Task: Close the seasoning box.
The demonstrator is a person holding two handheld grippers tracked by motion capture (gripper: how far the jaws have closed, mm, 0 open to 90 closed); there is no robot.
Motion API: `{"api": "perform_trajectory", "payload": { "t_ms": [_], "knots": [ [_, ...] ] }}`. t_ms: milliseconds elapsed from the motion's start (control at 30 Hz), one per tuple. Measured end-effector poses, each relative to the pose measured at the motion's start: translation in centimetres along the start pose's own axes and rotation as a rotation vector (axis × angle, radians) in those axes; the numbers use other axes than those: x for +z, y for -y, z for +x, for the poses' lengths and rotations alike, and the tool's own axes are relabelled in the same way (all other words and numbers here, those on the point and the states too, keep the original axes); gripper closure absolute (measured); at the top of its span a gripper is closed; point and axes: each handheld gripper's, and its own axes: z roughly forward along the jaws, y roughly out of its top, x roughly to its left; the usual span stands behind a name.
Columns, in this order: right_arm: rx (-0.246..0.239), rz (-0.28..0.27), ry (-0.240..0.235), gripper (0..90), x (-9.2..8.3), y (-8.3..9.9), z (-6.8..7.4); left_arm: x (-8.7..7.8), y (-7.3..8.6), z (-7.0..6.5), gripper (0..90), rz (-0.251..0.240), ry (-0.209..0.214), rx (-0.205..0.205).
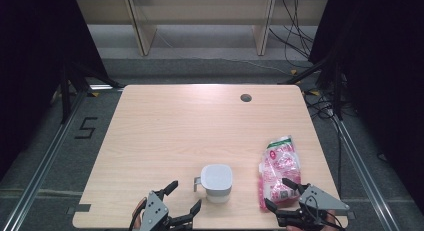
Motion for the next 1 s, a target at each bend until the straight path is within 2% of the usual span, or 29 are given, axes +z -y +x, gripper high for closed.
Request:
{"api": "perform_trajectory", "payload": {
  "t_ms": [67,100,133,200,267,300,333,400,467,500,533,567,633,667,700,733,767,800,833,867,933,967,1000],
  "knots": [
    [-0.014,-0.004,0.006,15.3,-0.1,-0.1,0.0,-0.1,0.2,0.1,14.5,0.0,-0.006,0.003],
    [0.017,0.001,0.007,15.3,-0.2,-0.1,0.2,-0.1,0.3,0.1,14.6,-0.003,-0.005,-0.007],
    [0.007,-0.006,0.005,15.3,-0.1,-0.1,0.1,-0.3,0.4,0.1,14.5,0.006,-0.005,-0.012],
    [0.05,0.012,-0.002,15.3,-0.3,-0.2,0.5,-0.4,0.6,0.1,14.6,0.006,-0.002,-0.003],
    [0.005,0.009,0.008,15.3,-0.3,-0.2,0.2,-0.6,0.8,0.1,14.6,0.021,-0.013,-0.002],
    [0.019,0.008,0.009,15.4,-0.3,-0.2,0.4,-0.7,0.9,0.1,14.6,0.02,-0.01,-0.006],
    [0.003,0.006,0.005,15.3,-0.3,-0.2,0.3,-0.7,1.0,0.1,14.6,0.022,-0.012,-0.016],
    [-0.013,0.002,0.004,15.4,-0.2,-0.1,0.2,-0.9,1.1,0.3,14.6,0.029,-0.018,-0.004],
    [0.036,0.018,-0.002,15.4,-0.2,0.0,0.5,-1.0,1.2,0.3,14.6,0.03,-0.022,-0.007],
    [0.034,0.018,0.0,15.4,-0.2,0.0,0.5,-1.0,1.3,0.3,14.6,0.029,-0.023,-0.01],
    [-0.013,0.002,0.0,15.4,-0.1,0.0,0.2,-1.0,1.4,0.3,14.6,0.022,-0.021,-0.01],
    [-0.004,0.005,0.007,15.5,-0.2,0.0,0.3,-1.1,1.4,0.2,14.7,0.027,-0.024,-0.01],
    [0.005,0.021,-0.006,15.5,-0.4,0.1,0.4,-1.1,1.7,0.2,14.6,0.024,-0.022,-0.007],
    [0.022,0.03,-0.003,15.5,-0.5,0.2,0.6,-1.2,1.8,0.2,14.6,0.038,-0.022,0.0],
    [0.003,0.024,-0.003,15.5,-0.4,0.4,0.4,-1.1,1.9,0.2,14.6,0.026,-0.018,-0.005],
    [0.018,0.035,-0.011,15.6,-0.5,0.5,0.5,-1.3,2.0,0.0,14.6,0.042,-0.027,-0.015],
    [0.023,0.038,-0.023,15.6,-0.5,0.6,0.5,-1.2,2.3,-0.2,14.6,0.033,-0.023,-0.031],
    [-0.002,0.034,0.002,15.6,-0.6,0.8,0.5,-1.2,2.4,-0.3,14.6,0.037,-0.027,-0.029],
    [0.027,0.046,-0.022,15.7,-0.6,0.9,0.6,-1.3,2.4,-0.4,14.7,0.05,-0.03,-0.024],
    [0.011,0.041,-0.015,15.8,-0.6,1.0,0.5,-1.3,2.5,-0.5,14.7,0.051,-0.027,-0.024],
    [0.023,0.067,-0.02,15.9,-0.8,1.2,0.7,-1.3,2.7,-0.7,14.7,0.044,-0.025,-0.029],
    [0.042,0.062,-0.038,16.0,-0.7,1.4,0.8,-1.4,2.8,-0.8,14.7,0.047,-0.028,-0.028],
    [0.03,0.078,-0.025,16.0,-0.9,1.4,0.8,-1.4,2.9,-0.9,14.7,0.043,-0.028,-0.03]
  ]
}}
